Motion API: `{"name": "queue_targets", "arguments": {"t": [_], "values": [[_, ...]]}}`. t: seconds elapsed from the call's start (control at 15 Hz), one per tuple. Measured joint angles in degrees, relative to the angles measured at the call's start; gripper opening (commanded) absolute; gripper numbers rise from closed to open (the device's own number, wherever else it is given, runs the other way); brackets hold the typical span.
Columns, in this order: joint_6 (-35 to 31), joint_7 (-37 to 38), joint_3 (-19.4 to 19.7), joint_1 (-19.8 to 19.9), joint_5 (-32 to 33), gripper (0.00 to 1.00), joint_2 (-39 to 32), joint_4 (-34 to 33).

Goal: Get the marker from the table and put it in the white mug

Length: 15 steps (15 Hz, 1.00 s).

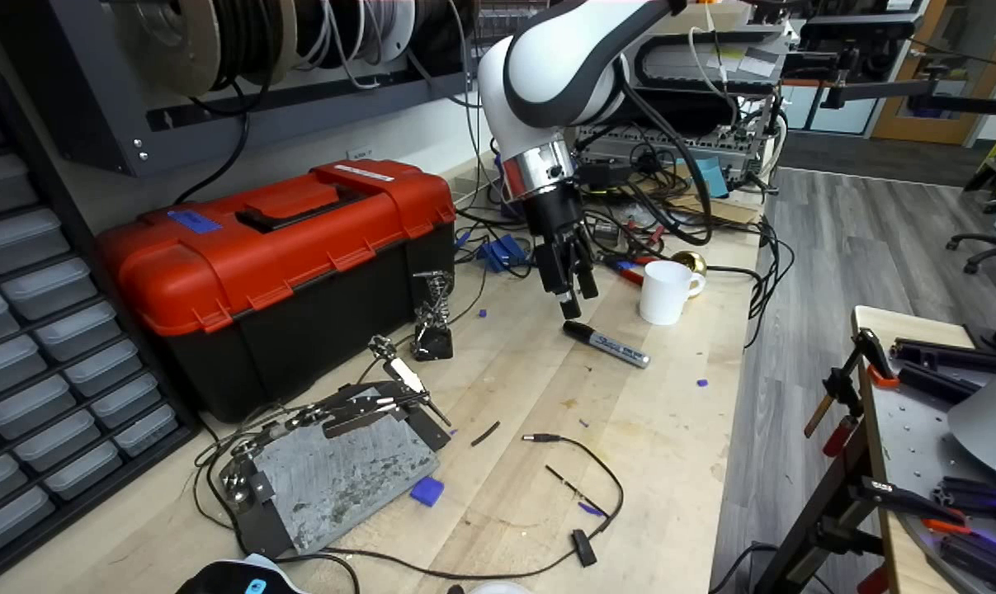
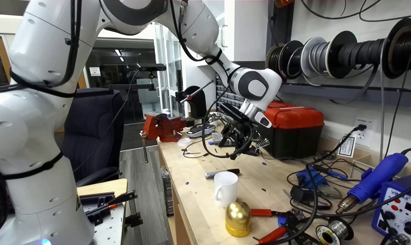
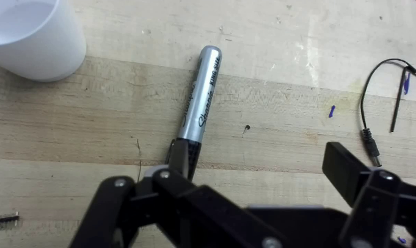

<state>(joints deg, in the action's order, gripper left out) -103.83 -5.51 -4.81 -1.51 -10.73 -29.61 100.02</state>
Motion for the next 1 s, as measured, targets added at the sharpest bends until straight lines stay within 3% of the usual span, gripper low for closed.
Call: {"name": "queue_targets", "arguments": {"t": [1.0], "values": [[0.0,1.4,0.5,-0.1,1.0,1.00,0.0,0.4]]}}
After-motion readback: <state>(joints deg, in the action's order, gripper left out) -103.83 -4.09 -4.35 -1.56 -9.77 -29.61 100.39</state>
